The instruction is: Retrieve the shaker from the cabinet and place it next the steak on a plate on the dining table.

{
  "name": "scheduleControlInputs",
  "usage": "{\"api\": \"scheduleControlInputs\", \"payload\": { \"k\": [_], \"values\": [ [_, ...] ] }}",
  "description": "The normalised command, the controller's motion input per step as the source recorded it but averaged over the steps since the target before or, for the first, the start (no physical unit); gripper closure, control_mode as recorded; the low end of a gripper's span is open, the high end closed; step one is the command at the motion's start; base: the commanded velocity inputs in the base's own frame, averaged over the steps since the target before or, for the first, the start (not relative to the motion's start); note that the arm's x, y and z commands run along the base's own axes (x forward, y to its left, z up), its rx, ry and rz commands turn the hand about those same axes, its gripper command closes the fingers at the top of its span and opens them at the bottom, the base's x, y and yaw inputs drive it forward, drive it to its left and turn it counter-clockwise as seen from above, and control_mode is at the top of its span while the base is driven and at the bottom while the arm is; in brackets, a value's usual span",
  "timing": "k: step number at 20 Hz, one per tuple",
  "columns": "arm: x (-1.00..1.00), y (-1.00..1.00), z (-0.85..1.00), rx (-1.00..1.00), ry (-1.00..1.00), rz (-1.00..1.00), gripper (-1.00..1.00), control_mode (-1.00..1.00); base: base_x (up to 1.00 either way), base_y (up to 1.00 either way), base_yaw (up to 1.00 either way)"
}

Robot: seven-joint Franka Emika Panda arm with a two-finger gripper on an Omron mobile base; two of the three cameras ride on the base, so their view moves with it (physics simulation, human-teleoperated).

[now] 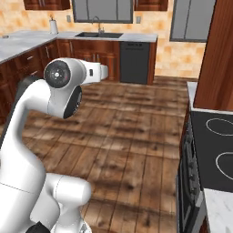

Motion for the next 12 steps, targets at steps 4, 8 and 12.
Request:
{"api": "scheduleControlInputs", "payload": {
  "k": [4,8,12],
  "values": [
    [0.0,0.0,0.0,0.0,0.0,0.0,1.0,1.0,0.0,0.42,0.42],
    [0.0,0.0,0.0,0.0,0.0,0.0,1.0,1.0,0.07,0.62,0.35],
    [0.0,0.0,0.0,0.0,0.0,0.0,1.0,1.0,0.26,0.74,0.3]
  ]
}}
